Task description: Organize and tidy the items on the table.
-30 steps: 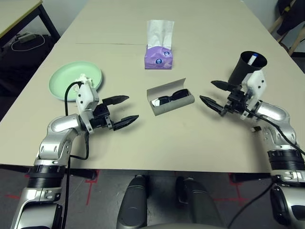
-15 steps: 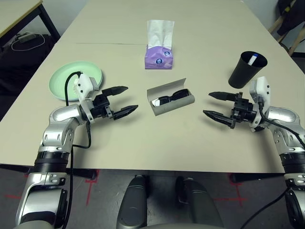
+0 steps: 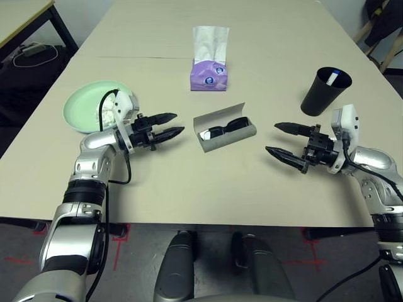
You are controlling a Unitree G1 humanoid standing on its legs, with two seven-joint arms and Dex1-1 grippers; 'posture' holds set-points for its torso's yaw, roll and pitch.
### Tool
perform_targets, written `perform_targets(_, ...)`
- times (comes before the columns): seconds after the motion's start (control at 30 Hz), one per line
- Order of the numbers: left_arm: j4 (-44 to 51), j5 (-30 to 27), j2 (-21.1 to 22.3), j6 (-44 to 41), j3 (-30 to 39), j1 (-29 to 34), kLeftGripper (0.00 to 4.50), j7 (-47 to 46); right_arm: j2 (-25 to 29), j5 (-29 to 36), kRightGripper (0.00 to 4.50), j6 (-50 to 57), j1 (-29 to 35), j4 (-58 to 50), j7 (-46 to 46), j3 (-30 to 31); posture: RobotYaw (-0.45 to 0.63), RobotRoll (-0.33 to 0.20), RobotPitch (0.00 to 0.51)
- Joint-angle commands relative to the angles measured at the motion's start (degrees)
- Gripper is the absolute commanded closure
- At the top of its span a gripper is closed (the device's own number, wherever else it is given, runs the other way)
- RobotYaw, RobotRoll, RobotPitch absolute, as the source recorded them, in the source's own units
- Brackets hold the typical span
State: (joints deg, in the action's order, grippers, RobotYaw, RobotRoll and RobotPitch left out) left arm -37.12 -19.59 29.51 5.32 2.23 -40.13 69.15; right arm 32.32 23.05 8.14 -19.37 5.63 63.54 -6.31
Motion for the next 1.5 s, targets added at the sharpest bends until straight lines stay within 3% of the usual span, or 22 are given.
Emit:
perform_targets(0.03,-3.0,2.2,-1.4,4.4,-1.1,-1.3,4.48,1.8,0.9,0.1,0.00,-1.0,1.5,1.2,0.2,-0.5,0.08,0.000,0.203)
perform_targets(0.23,-7.9,3.8,-2.4,8.2,-1.5,-3.9,4.48,3.6,0.5,0.1,0.00,-0.9,1.2,0.4,-0.5,0.3,0.07,0.000,0.202)
perform_targets(0.67,-18.4,10.0,-4.0,6.3,-1.3,-10.7,4.48,-11.0,0.2,0.5,0.00,-0.2,1.6,-2.0,-1.9,0.7,0.07,0.000,0.191)
perform_targets(1.0,-22.6,12.5,-7.0,7.7,-2.2,-13.5,4.48,-10.3,0.4,0.3,0.00,-1.7,1.4,0.1,-1.3,0.1,0.05,0.000,0.195)
perform_targets(1.3,-19.1,10.8,-9.4,6.7,-2.1,-12.0,4.48,-2.8,0.4,0.3,0.00,-2.3,2.2,0.0,-1.9,0.0,0.05,0.000,0.192)
perform_targets(1.5,-10.9,9.8,-10.4,2.9,-3.1,-6.1,4.48,0.2,0.3,0.3,0.00,-1.8,1.9,-0.7,-2.8,0.3,0.04,0.000,0.190)
